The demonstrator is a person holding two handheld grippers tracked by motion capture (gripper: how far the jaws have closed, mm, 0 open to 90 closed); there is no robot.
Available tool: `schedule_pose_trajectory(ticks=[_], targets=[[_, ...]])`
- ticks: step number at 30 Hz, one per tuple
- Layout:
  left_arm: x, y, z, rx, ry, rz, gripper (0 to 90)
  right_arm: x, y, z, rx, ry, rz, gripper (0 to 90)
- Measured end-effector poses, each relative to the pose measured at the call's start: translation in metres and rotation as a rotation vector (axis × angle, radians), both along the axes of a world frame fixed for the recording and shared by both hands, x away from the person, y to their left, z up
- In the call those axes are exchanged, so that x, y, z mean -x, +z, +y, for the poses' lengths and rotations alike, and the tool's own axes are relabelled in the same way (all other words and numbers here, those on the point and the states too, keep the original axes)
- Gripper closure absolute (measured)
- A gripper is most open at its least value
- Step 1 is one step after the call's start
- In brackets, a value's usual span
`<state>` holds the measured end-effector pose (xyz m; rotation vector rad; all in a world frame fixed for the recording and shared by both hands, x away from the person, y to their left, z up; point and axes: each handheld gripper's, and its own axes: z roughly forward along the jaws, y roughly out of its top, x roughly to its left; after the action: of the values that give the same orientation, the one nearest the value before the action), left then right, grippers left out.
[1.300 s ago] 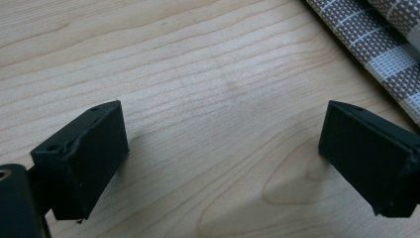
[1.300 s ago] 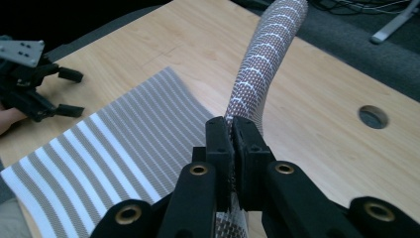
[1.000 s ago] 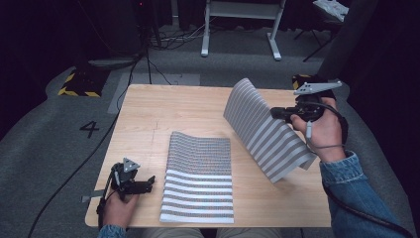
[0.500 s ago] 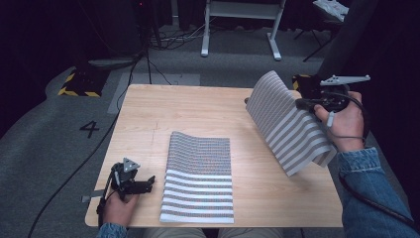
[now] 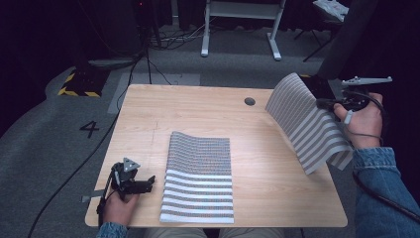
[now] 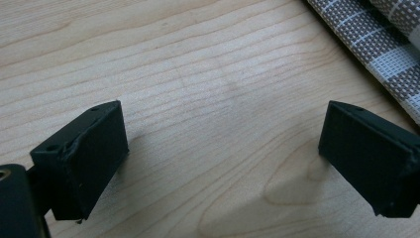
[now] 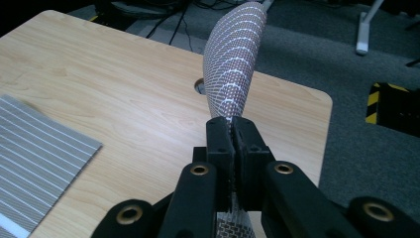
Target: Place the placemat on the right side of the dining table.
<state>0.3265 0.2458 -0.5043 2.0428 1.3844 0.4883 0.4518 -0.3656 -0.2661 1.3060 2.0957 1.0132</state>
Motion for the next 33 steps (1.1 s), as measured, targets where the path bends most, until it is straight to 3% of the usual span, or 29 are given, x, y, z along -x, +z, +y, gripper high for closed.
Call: schedule_pose_trajectory(ticks=[10,16,20,24,29,33], targets=[[0.000,0.000,0.000,0.000,0.000,0.000,5.0,-0.001,0.002,-0.028,0.045,-0.069,0.012,87.1],[0.000,0.000,0.000,0.000,0.000,0.000,5.0,-0.002,0.002,-0.031,0.083,-0.101,0.012,87.1],[0.000,0.000,0.000,0.000,0.000,0.000,5.0,-0.006,-0.010,-0.023,0.108,-0.098,0.026,87.0],[0.000,0.000,0.000,0.000,0.000,0.000,5.0,-0.009,-0.020,-0.011,0.068,-0.058,0.034,86.8],[0.000,0.000,0.000,0.000,0.000,0.000,5.0,-0.011,-0.027,0.013,0.078,0.003,0.052,86.6],[0.000,0.000,0.000,0.000,0.000,0.000,5.0,-0.013,-0.036,0.025,0.054,0.035,0.057,86.3]])
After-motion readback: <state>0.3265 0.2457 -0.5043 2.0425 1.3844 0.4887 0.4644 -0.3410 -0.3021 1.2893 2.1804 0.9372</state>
